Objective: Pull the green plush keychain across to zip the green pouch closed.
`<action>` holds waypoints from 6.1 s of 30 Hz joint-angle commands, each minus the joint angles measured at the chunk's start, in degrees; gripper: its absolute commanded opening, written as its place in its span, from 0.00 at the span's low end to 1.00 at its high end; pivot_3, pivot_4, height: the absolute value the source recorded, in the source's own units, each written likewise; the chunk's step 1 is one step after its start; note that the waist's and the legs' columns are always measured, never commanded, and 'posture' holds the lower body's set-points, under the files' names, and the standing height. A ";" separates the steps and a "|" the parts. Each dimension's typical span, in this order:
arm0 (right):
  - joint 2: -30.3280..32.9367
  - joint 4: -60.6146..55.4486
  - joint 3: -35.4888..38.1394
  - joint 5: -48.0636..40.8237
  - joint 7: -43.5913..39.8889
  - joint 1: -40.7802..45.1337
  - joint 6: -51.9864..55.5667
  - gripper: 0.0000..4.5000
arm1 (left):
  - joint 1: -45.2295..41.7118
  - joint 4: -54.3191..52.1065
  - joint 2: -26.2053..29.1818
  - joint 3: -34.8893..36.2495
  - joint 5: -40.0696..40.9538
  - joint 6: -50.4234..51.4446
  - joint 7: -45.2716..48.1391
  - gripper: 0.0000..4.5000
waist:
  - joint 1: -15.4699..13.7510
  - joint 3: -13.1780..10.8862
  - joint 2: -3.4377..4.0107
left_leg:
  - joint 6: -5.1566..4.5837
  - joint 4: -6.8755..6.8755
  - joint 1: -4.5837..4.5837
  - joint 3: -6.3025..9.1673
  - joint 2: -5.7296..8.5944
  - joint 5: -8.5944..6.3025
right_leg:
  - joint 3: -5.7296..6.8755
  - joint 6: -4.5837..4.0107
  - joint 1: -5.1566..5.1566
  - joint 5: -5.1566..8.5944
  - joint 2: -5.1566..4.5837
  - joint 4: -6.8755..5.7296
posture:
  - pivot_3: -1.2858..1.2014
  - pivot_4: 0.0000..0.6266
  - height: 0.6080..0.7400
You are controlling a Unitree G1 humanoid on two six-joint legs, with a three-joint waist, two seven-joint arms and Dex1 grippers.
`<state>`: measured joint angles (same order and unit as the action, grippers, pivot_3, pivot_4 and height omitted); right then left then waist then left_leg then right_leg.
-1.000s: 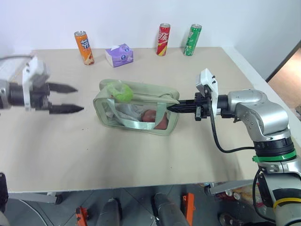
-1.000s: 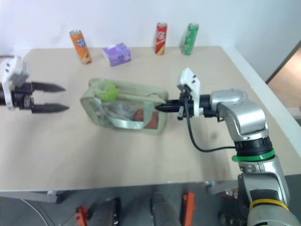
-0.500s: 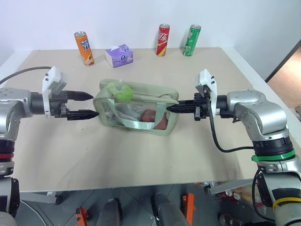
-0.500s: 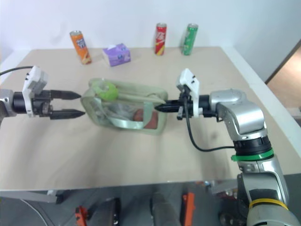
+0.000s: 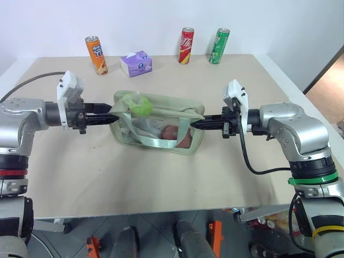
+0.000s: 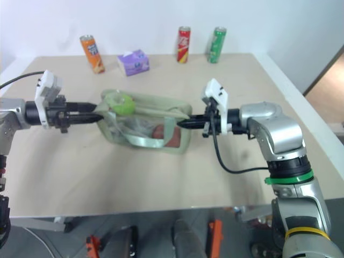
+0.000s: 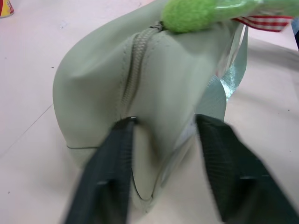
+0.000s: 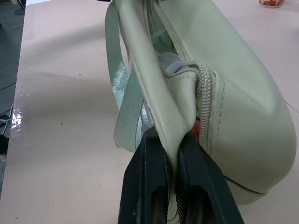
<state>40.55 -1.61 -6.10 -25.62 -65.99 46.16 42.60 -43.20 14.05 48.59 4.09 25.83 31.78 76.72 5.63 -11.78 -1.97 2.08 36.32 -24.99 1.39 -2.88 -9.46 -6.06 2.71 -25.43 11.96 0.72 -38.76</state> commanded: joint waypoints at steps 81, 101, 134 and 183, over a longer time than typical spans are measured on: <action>-9.91 -8.09 -10.34 14.30 2.50 13.99 -16.75 0.74 | 1.92 -4.05 0.36 1.05 2.20 0.82 -2.65 0.00 | -1.07 0.00 0.01 | 0.01 -0.03 -0.01 0.01 0.03 0.01 | 0.02 -0.21 -0.07 0.18 -0.04 -0.13 | 0.52 0.24 1.00; -9.56 -6.10 -14.36 23.05 4.71 16.00 -24.32 0.74 | 1.60 -3.81 0.04 1.16 2.43 0.90 -3.00 0.00 | -1.06 0.00 0.01 | 0.01 -0.03 -0.01 0.03 0.03 0.01 | 0.04 -0.24 -0.08 0.20 -0.03 -0.13 | 0.52 0.24 1.00; -19.45 4.77 -13.79 24.65 5.48 21.23 -30.55 0.18 | 1.54 -3.63 -0.04 1.63 3.17 1.13 -4.02 0.00 | -1.08 0.00 0.01 | 0.01 -0.07 -0.04 0.18 0.02 0.01 | 0.20 -0.27 -0.08 0.22 -0.03 -0.13 | 0.52 0.24 1.00; 20.18 9.85 0.25 22.15 -4.97 6.73 -30.31 0.00 | 1.04 -1.93 -1.76 0.17 1.91 0.26 -2.66 0.00 | -1.35 0.00 0.02 | 0.01 -0.10 0.03 0.13 0.12 0.01 | 0.13 -0.31 -0.01 0.33 -0.11 -0.10 | 0.52 0.24 1.00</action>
<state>58.31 8.17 -8.73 -4.36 -70.34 53.09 12.46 -41.75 12.41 46.16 4.04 27.97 31.73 74.09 4.28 -11.78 -1.95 2.09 36.22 -24.96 1.51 -2.76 -9.45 -5.95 2.39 -25.44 12.28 0.60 -38.85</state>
